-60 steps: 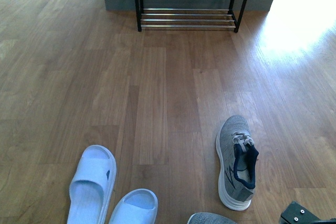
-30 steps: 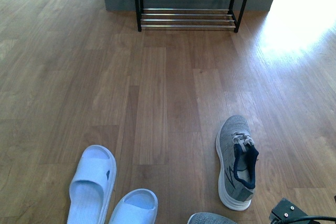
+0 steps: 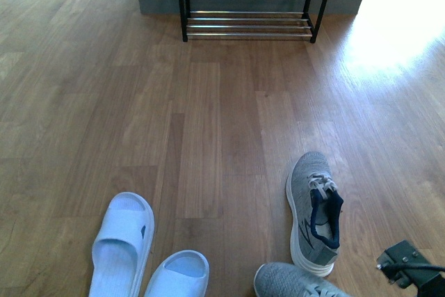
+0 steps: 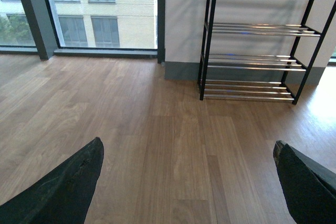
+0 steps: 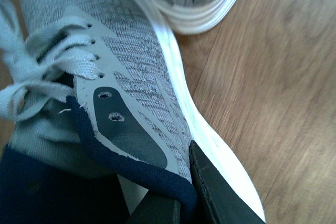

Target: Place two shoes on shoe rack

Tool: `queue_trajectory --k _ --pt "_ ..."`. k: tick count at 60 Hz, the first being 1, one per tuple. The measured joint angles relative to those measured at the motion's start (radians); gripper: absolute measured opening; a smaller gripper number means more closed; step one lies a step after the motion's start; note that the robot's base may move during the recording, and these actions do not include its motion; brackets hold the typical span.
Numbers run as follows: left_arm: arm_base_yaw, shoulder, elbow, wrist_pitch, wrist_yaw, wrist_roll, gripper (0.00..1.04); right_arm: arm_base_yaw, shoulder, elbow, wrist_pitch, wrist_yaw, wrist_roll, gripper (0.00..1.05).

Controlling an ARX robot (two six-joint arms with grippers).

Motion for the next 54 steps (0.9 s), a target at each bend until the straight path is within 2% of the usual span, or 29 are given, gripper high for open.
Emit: queue_trajectory --k 10,15,23,30,44,54 --pt "0.0 0.0 0.0 0.0 0.0 0.0 0.95 -0.024 -0.457 -0.183 -0.094 -0.055 0.159 0.01" --pt "0.0 0.0 0.0 0.0 0.0 0.0 0.95 -0.043 -0.74 -0.248 -0.216 -0.055 0.245 0.01" --pt "0.0 0.0 0.0 0.0 0.0 0.0 0.95 -0.095 -1.244 -0.27 -0.484 0.052 0.414 0.01" --pt "0.0 0.0 0.0 0.0 0.0 0.0 0.95 -0.142 -1.593 -0.27 -0.653 0.158 0.488 0.01" --pt "0.0 0.0 0.0 0.0 0.0 0.0 0.95 -0.229 -1.942 -0.242 -0.88 0.139 0.55 0.01" --pt "0.0 0.0 0.0 0.0 0.0 0.0 0.95 -0.251 -2.096 -0.232 -0.966 0.137 0.552 0.01"
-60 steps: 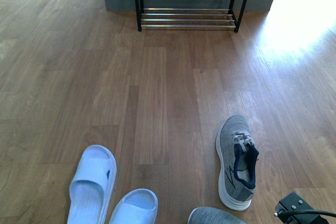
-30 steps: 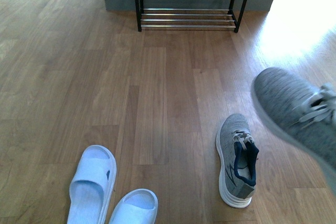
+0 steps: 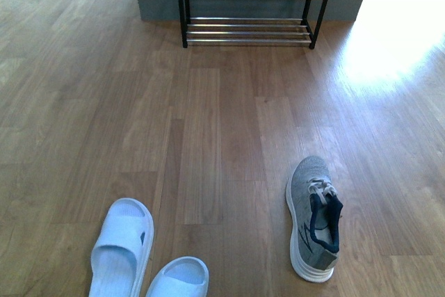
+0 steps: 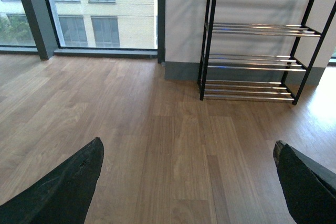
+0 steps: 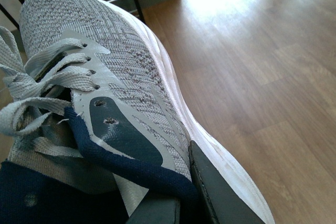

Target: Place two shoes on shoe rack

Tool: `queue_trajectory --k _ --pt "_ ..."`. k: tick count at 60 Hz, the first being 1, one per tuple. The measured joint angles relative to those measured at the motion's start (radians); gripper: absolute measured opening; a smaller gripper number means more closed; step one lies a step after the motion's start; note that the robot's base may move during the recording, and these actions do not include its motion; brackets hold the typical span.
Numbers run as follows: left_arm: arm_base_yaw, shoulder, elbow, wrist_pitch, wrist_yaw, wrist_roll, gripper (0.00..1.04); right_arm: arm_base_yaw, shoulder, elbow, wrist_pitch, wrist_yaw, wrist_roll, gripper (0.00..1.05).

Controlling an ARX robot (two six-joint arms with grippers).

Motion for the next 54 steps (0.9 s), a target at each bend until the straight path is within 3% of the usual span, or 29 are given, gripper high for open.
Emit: queue_trajectory --k 18,54 --pt "0.0 0.0 0.0 0.0 0.0 0.0 0.95 0.054 -0.168 -0.028 -0.061 -0.02 0.001 0.01" --pt "0.0 0.0 0.0 0.0 -0.001 0.0 0.95 0.058 -0.174 -0.037 -0.063 -0.028 0.001 0.01"
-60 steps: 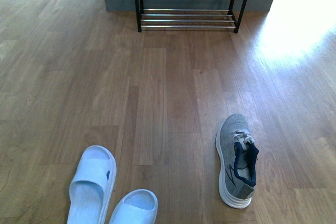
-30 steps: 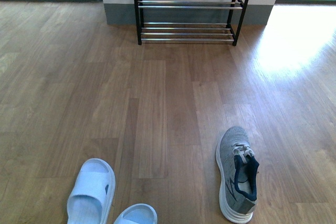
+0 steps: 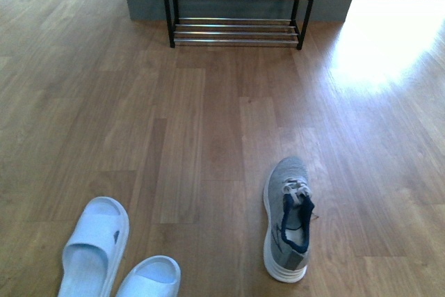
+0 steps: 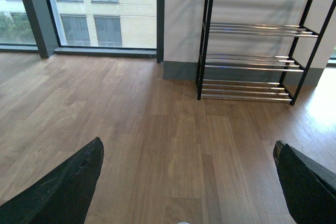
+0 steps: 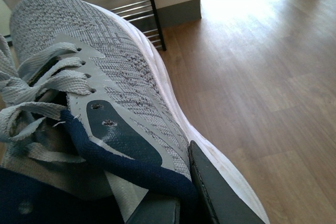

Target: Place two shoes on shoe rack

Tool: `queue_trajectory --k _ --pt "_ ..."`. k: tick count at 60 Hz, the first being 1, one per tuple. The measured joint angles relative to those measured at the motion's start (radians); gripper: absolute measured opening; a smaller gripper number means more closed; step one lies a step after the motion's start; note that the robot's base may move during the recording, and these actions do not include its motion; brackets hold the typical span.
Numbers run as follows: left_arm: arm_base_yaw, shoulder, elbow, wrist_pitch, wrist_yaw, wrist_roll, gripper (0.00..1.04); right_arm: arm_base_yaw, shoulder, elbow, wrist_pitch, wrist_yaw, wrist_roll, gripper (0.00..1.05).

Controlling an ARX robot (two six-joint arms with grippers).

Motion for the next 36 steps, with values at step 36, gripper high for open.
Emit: queue_trajectory --k 36 --pt "0.0 0.0 0.0 0.0 0.003 0.0 0.95 0.0 0.0 -0.001 -0.001 0.017 0.0 0.01"
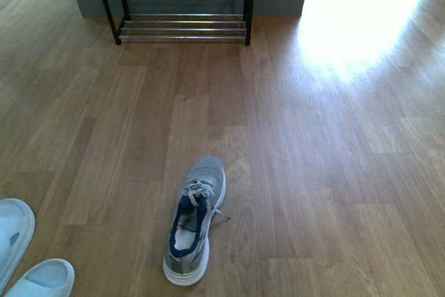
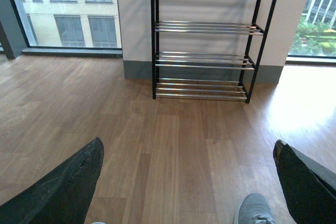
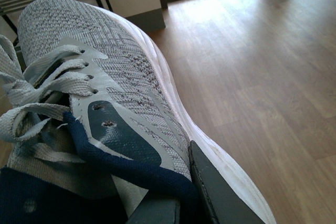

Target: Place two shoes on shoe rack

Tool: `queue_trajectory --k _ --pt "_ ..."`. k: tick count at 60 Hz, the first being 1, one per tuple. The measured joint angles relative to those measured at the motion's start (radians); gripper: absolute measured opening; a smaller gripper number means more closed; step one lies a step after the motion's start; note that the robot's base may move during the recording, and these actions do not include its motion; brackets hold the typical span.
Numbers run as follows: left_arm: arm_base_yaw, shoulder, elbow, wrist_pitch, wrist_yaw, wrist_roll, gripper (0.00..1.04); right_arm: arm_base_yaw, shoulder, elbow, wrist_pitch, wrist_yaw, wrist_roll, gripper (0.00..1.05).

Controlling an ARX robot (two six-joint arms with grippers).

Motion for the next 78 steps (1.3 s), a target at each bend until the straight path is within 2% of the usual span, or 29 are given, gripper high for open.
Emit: queue_trajectory --k 19,22,23,25,29,38,44,50,62,78 --pt "0.0 0.0 0.0 0.0 -0.002 0.0 0.95 0.0 0.0 0.0 0.0 -0.002 0.0 0.01" --pt "-0.071 0.085 0.058 -0.158 -0.216 -0.072 0.95 0.0 0.0 0.0 0.0 -0.003 0.0 0.01" --pt "-0.112 0.164 0.095 -0.23 -0.321 -0.11 0.95 0.0 0.0 0.0 0.0 -0.003 0.0 0.01" --pt "-0.139 0.249 0.119 -0.257 -0.407 -0.125 0.95 0.0 0.0 0.0 0.0 -0.002 0.0 0.01" --pt "-0.165 0.414 0.127 -0.192 -0.462 -0.13 0.95 0.0 0.0 0.0 0.0 -0.002 0.0 0.01" --pt "-0.178 0.831 0.159 0.109 -0.393 -0.128 0.95 0.0 0.0 0.0 0.0 -0.003 0.0 0.01" --pt "-0.177 1.204 0.242 0.36 -0.35 -0.116 0.95 0.0 0.0 0.0 0.0 -0.003 0.0 0.01" --pt "-0.164 1.498 0.335 0.476 -0.319 -0.116 0.95 0.0 0.0 0.0 0.0 -0.003 0.0 0.01" --pt "-0.175 1.881 0.526 0.459 -0.262 -0.076 0.95 0.0 0.0 0.0 0.0 -0.003 0.0 0.01" --pt "-0.292 2.149 0.872 0.264 -0.235 0.009 0.95 0.0 0.0 0.0 0.0 -0.003 0.0 0.01"
